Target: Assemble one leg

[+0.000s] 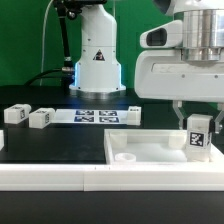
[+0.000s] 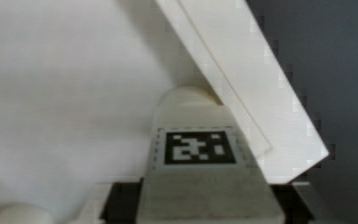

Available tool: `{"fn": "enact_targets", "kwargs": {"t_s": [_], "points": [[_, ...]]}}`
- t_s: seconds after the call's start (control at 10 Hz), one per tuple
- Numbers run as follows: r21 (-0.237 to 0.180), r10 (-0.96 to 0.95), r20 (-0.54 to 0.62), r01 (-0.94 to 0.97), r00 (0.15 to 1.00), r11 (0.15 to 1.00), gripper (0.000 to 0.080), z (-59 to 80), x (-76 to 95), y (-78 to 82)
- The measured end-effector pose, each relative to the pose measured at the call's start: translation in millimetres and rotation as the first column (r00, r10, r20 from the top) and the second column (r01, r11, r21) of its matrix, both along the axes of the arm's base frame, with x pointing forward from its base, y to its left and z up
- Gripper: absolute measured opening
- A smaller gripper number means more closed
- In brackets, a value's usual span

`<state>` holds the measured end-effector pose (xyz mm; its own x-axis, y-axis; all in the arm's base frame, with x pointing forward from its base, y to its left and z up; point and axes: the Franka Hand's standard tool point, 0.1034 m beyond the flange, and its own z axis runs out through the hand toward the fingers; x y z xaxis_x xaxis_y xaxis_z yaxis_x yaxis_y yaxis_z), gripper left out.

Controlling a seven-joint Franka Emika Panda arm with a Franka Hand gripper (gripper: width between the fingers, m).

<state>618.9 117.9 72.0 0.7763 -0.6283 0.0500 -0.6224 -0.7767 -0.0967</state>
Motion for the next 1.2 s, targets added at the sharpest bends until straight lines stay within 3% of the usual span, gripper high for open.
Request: {"fn": "enact_targets", "kwargs": {"t_s": [0.3,0.7,0.9,1.2], "points": [[0.027,-0.263,0.000,0.263,0.965,0.964,0.0290,-0.8,-0.2,2.6],[0.065,-0.662,-0.044,0.663,0.749,0.746,0.0290,-0.8,0.4,4.2],[0.073,-0.819,-0.078,0.823,0.568,0.564,0.0291,-1.0,-0.1,3.4],[0.082,-0.852,-0.097,0.857,0.515,0.509,0.0291,-0.7,0.2,2.0]]}}
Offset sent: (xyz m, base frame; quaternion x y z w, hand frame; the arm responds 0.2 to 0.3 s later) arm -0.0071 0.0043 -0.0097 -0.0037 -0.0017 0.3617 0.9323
